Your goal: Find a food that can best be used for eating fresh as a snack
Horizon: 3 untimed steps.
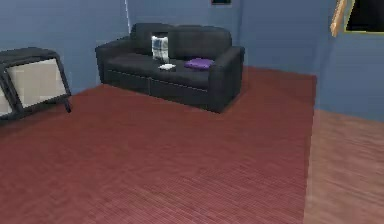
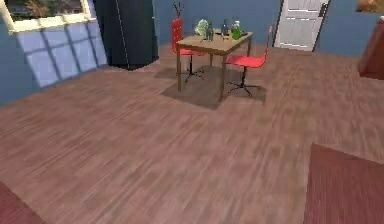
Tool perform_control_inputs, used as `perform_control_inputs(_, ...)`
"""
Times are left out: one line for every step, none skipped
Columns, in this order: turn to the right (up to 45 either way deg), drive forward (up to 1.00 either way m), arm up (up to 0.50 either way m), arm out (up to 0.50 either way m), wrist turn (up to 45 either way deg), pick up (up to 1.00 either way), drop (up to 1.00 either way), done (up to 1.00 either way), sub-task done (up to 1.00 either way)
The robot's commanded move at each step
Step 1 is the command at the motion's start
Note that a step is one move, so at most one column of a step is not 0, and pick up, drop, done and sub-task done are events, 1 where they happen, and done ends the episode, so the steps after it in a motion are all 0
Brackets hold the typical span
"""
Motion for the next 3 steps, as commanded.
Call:
perform_control_inputs(45.0,0.00,0.00,0.00,0.0,0.00,0.00,0.00,0.00)
perform_control_inputs(45.0,0.00,0.00,0.00,0.0,0.00,0.00,0.00,0.00)
perform_control_inputs(24.0,0.00,0.00,0.00,0.0,0.00,0.00,0.00,0.00)
